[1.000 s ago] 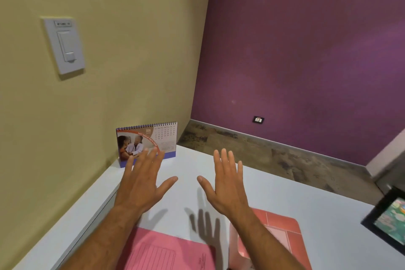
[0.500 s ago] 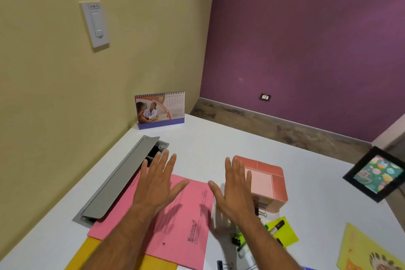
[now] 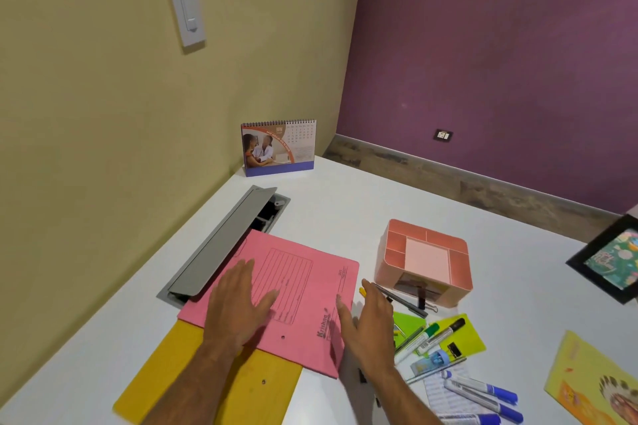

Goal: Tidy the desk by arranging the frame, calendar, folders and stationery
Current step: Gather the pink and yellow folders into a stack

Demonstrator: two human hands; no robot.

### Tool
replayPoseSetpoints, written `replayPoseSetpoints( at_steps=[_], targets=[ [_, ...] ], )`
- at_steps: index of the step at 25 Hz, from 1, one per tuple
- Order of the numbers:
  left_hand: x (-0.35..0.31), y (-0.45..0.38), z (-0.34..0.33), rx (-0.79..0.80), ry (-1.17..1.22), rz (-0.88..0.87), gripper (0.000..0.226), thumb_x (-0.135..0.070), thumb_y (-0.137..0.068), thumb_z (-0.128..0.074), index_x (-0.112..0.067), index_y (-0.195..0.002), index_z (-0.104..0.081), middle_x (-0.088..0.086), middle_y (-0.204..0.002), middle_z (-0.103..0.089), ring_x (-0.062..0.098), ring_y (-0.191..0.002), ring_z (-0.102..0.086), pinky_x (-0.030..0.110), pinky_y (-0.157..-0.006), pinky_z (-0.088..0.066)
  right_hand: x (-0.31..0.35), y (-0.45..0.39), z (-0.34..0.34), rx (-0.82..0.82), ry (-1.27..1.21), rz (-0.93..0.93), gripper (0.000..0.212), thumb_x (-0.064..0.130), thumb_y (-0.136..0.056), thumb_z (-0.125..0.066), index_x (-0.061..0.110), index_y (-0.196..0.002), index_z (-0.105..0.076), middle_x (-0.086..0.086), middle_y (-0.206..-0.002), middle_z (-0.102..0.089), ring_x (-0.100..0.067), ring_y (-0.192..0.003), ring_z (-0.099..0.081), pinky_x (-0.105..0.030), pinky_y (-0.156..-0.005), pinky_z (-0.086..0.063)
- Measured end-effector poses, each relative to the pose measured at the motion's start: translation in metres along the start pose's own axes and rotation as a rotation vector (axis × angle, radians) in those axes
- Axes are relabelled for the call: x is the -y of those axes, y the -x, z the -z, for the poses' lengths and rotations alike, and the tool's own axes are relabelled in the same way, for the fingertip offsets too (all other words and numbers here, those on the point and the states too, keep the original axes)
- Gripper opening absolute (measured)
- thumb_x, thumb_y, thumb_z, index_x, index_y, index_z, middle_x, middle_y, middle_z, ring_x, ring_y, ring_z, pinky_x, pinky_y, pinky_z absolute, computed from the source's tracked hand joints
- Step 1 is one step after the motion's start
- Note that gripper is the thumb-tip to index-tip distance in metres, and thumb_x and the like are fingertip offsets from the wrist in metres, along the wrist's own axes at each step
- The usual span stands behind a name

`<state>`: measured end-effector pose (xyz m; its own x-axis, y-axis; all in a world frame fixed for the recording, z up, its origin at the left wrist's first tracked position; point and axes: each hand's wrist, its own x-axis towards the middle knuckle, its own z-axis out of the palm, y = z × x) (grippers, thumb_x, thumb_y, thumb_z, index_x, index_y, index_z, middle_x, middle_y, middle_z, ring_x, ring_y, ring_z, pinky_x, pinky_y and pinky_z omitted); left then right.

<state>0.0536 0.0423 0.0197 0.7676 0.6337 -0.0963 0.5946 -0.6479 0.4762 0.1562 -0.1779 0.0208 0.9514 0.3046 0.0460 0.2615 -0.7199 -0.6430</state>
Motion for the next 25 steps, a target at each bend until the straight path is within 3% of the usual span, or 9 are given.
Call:
replayPoseSetpoints(
  at_steps=[3, 7, 10, 12, 14, 16, 19, 22, 25],
  targets=[
    [0.023, 0.008, -0.004, -0.131, 0.324, 0.286, 0.076, -0.047, -0.083, -0.07, -0.023, -0.144, -0.032, 0.008, -0.148, -0.041, 0.031, -0.131, -0.045, 0.055, -0.099, -0.048, 0.006, 0.018, -0.01, 0.017, -0.2, -0.229, 0.054, 0.033, -0.085, -0.068, 0.015, -0.132, -0.048, -0.004, -0.132, -0.054, -0.022, -0.121, -0.051, -0.039, -0.099, -0.045],
    [0.045, 0.015, -0.005, -0.276, 0.568, 0.672, 0.068, -0.035, -0.08, -0.077, -0.002, -0.131, -0.047, 0.023, -0.131, -0.053, 0.039, -0.112, -0.055, 0.052, -0.089, -0.052, 0.011, 0.029, -0.019, 0.14, -0.332, -0.529, 0.052, 0.026, -0.08, -0.071, 0.012, -0.124, -0.047, -0.003, -0.112, -0.061, -0.017, -0.094, -0.055, -0.031, -0.083, -0.046],
    [0.052, 0.024, -0.012, -0.228, 0.877, 0.92, 0.056, -0.032, -0.077, -0.078, 0.004, -0.113, -0.056, 0.023, -0.098, -0.064, 0.03, -0.076, -0.059, 0.039, -0.061, -0.054, 0.016, 0.033, -0.022, 0.23, -0.372, -0.626, 0.04, 0.023, -0.076, -0.073, 0.014, -0.105, -0.046, 0.005, -0.089, -0.062, -0.014, -0.079, -0.062, -0.031, -0.073, -0.052],
    [0.046, 0.031, -0.018, -0.138, 1.058, 0.959, 0.045, -0.029, -0.081, -0.076, 0.004, -0.108, -0.062, 0.018, -0.09, -0.064, 0.026, -0.072, -0.058, 0.035, -0.059, -0.053, 0.018, 0.036, -0.024, 0.266, -0.394, -0.682, 0.038, 0.025, -0.068, -0.074, 0.015, -0.096, -0.049, 0.004, -0.088, -0.067, -0.014, -0.078, -0.064, -0.036, -0.072, -0.057],
    [0.034, 0.037, -0.024, -0.057, 1.181, 0.957, 0.042, -0.026, -0.086, -0.073, 0.002, -0.115, -0.062, 0.016, -0.109, -0.065, 0.032, -0.095, -0.064, 0.042, -0.082, -0.057, 0.016, 0.036, -0.027, 0.315, -0.425, -0.733, 0.044, 0.026, -0.063, -0.074, 0.012, -0.1, -0.053, -0.002, -0.088, -0.069, -0.017, -0.077, -0.066, -0.032, -0.063, -0.056],
    [0.025, 0.042, -0.028, 0.022, 1.273, 0.957, 0.043, -0.028, -0.088, -0.07, -0.003, -0.122, -0.06, 0.017, -0.119, -0.064, 0.036, -0.105, -0.063, 0.047, -0.093, -0.053, 0.02, 0.039, -0.024, 0.346, -0.518, -0.803, 0.042, 0.02, -0.066, -0.072, 0.004, -0.102, -0.058, -0.009, -0.084, -0.071, -0.021, -0.071, -0.067, -0.026, -0.052, -0.05],
    [0.018, 0.048, -0.036, 0.111, 1.341, 0.954, 0.041, -0.026, -0.089, -0.069, -0.005, -0.123, -0.059, 0.02, -0.119, -0.065, 0.035, -0.101, -0.065, 0.043, -0.086, -0.055, 0.028, 0.047, -0.015, 0.376, -0.648, -0.836, 0.012, -0.002, -0.085, -0.061, -0.006, -0.096, -0.064, -0.017, -0.081, -0.069, -0.019, -0.057, -0.056, -0.015, -0.035, -0.038],
    [0.009, 0.054, -0.041, 0.152, 1.384, 0.915, 0.034, -0.015, -0.09, -0.067, -0.005, -0.122, -0.058, 0.02, -0.108, -0.07, 0.035, -0.095, -0.068, 0.045, -0.086, -0.057, 0.026, 0.054, -0.012, 0.365, -0.775, -0.808, 0.011, -0.007, -0.089, -0.054, -0.009, -0.093, -0.063, -0.018, -0.078, -0.069, -0.018, -0.051, -0.05, -0.018, -0.035, -0.035],
    [-0.002, 0.057, -0.041, 0.183, 1.43, 0.882, 0.03, -0.011, -0.09, -0.066, -0.004, -0.118, -0.059, 0.021, -0.098, -0.074, 0.038, -0.093, -0.07, 0.049, -0.082, -0.059, 0.022, 0.061, -0.009, 0.316, -0.891, -0.74, 0.012, -0.008, -0.079, -0.058, -0.012, -0.09, -0.058, -0.021, -0.066, -0.061, -0.017, -0.042, -0.044, -0.023, -0.037, -0.034]
  ],
)
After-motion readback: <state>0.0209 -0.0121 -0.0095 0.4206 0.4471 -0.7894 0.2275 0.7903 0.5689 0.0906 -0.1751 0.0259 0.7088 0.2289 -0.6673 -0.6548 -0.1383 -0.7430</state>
